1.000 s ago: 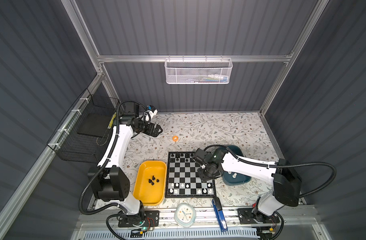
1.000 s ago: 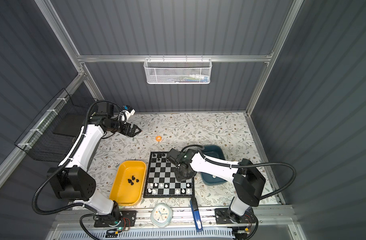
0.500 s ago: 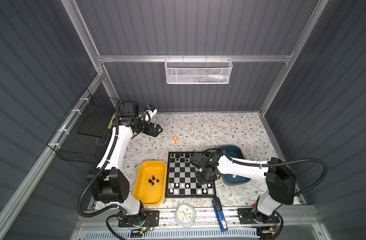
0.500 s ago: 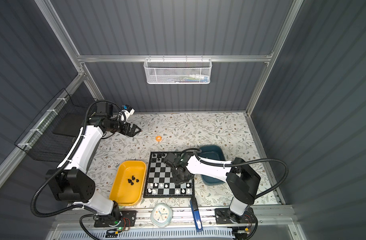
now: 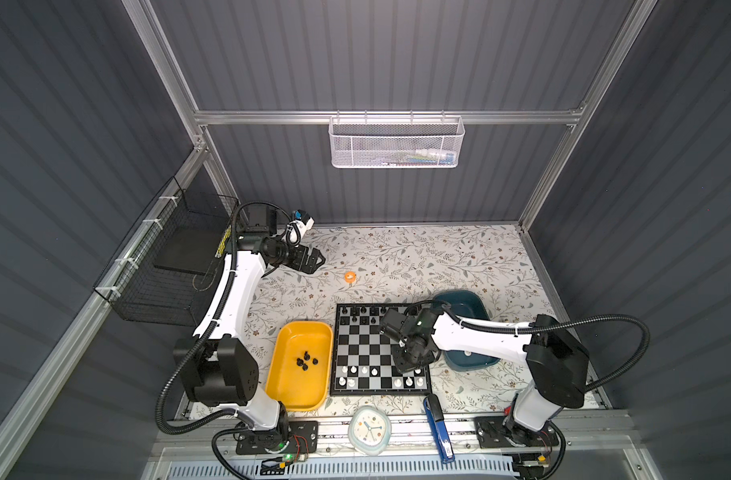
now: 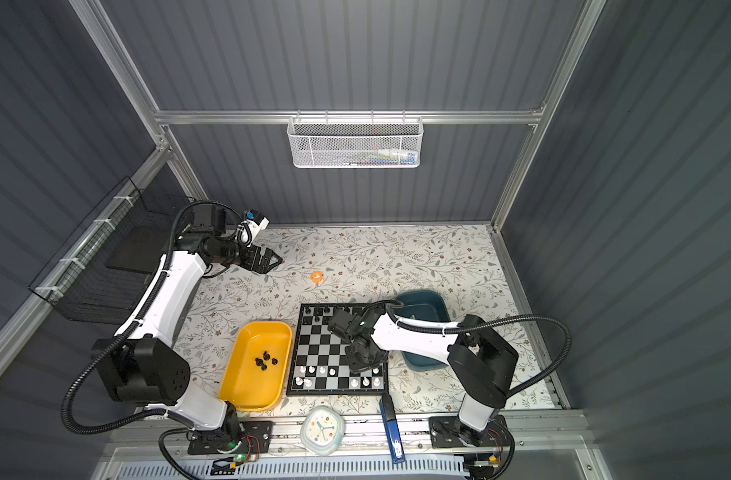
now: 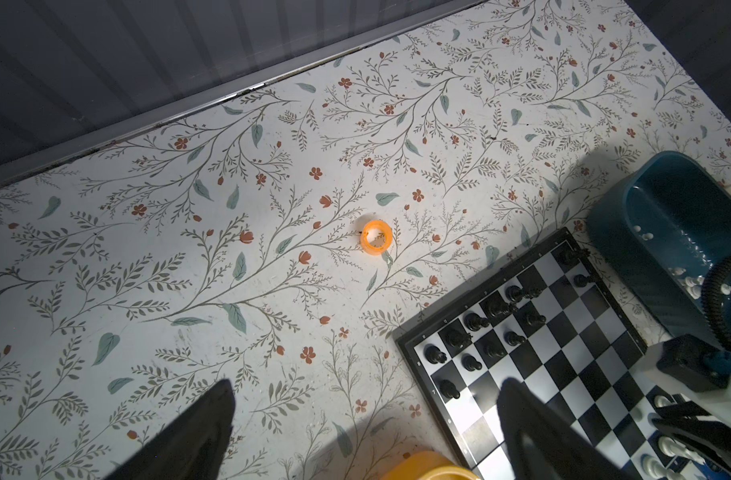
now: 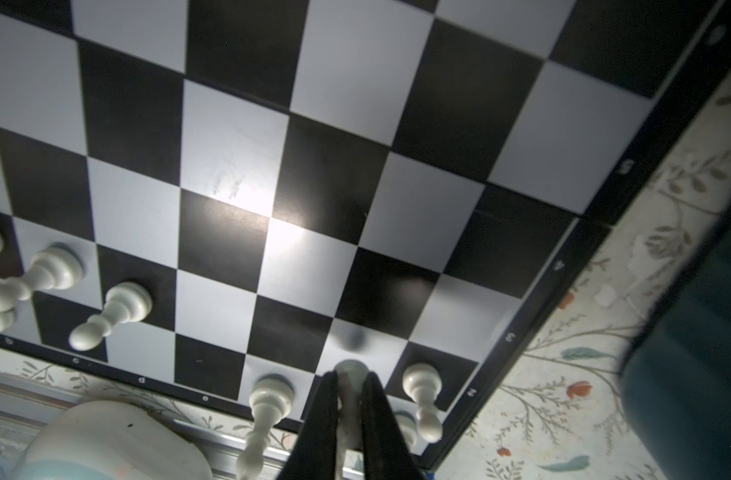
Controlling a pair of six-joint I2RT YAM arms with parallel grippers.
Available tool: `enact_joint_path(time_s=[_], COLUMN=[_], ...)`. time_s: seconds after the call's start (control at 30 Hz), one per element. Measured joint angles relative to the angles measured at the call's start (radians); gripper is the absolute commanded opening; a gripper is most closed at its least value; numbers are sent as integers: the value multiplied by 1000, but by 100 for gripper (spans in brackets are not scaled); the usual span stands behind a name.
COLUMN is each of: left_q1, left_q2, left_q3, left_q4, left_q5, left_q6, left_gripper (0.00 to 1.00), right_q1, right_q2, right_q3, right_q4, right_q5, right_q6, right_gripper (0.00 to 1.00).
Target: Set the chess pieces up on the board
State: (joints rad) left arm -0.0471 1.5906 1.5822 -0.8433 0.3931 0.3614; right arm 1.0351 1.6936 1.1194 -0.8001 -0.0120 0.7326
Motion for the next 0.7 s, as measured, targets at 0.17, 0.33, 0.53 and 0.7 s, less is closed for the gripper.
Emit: enact_joint_path(time_s=[0.17,0.33,0.53,0.7], left_q1=[0,0,0,0], left_q2=[0,0,0,0], left_q3=[-3,-7,-7,-7], left_q4=[3,3,3,3], left_q5=[1,2,2,2], left_q6=[0,0,-4,-6], left_gripper=[99,100,100,100], right_q1=[0,0,0,0], right_q2=[1,7,16,17], right_q3=[-2,-8,-20,-23], right_q4=[1,11,22,30], right_q5=[0,-2,-4,-7], right_q6=[1,1,2,4], right_gripper=[15,15,16,17])
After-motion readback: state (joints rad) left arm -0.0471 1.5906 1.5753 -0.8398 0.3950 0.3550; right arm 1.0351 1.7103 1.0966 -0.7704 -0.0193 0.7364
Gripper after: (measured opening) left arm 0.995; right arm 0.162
